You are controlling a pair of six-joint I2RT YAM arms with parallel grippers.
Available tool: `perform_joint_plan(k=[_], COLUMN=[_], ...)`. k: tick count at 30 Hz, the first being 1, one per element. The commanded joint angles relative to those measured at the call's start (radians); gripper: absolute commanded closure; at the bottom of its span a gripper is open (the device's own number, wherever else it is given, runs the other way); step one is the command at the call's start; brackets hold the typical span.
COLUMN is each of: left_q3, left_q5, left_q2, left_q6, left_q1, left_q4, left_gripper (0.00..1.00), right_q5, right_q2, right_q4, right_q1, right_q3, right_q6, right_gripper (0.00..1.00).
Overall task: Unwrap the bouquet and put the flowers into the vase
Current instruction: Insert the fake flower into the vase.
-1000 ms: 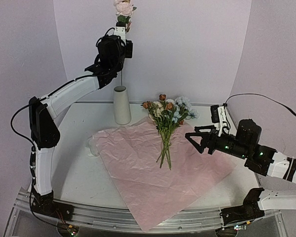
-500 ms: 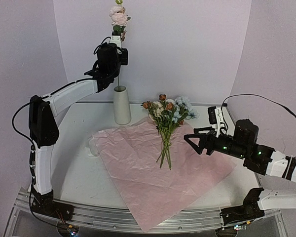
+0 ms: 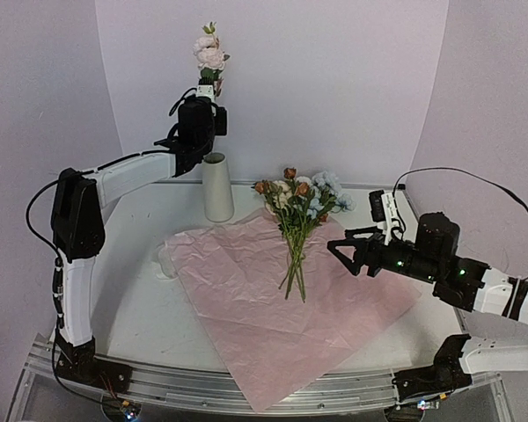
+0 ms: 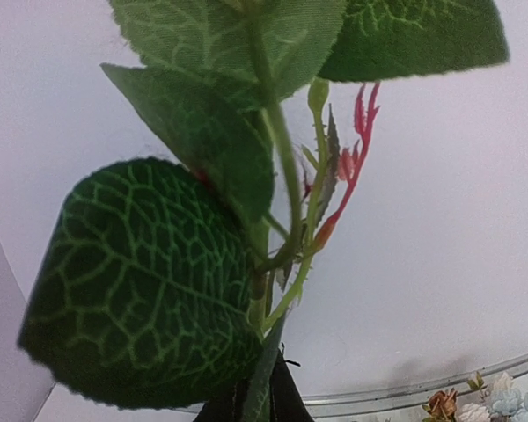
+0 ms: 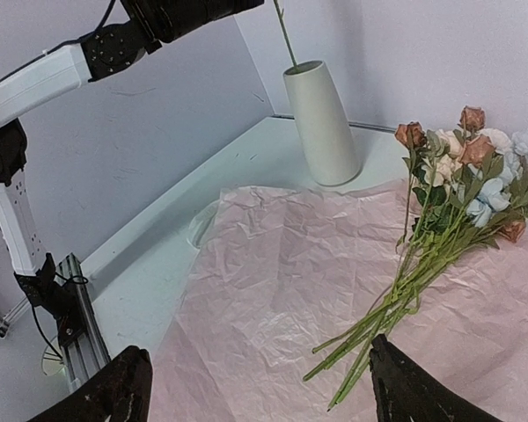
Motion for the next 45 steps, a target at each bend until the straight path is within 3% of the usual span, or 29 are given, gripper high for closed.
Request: perform_joint_plan(k=[1,12,18,25,29,37,41,45], left_q3=[-0.054,-0.194,-0.211,-0.241,-0.338,-0.649,-0.766,-0.814], left_q5=[0.010,0.003,0.000,-0.009,-0.030,0.009,0.068,0.190], left_q2=[0.008,0.001,-0.005,-0.056,-0.142,-0.435,-0.591,-0.690], left_q6=[-0.075,-0.180,-0.192,-0.199,-0.232,-0.271,-0.305,-0.409], left_q1=[0.009,0.012,0.012,0.012,0.012,0.011,0.011,0.011], left_q4=[0.041,0.042,0.041,0.039,0.038,0.032,0.011,-0.101], left_gripper=[1.00,0.99,0.80,0.43,0.26,0.15,0.11,0.10], right_q5=[0.005,-0.006,0.001,0.006,0.069,0.174,0.310,0.414], right_q2=[0.005,-0.011,-0.013,0.003,0.043,0.129,0.212,0.337], right_q4=[0.030,0.028,0.026,0.024,-0.012,-0.047,-0.087,-0.168], right_q1=[0.005,0.005,0.005,0.005,0.005,0.005,0.004,0.003], right_q3=[0.046,0.027,0.028,0.036,0.060,0.103,0.135,0.207], right_q6=[-0.005,0.023,0.030,0.033,0.053,0.101,0.177,0.282], right_gripper=[0.14,0.14,0.14,0.14,0.14,0.14,0.15,0.25])
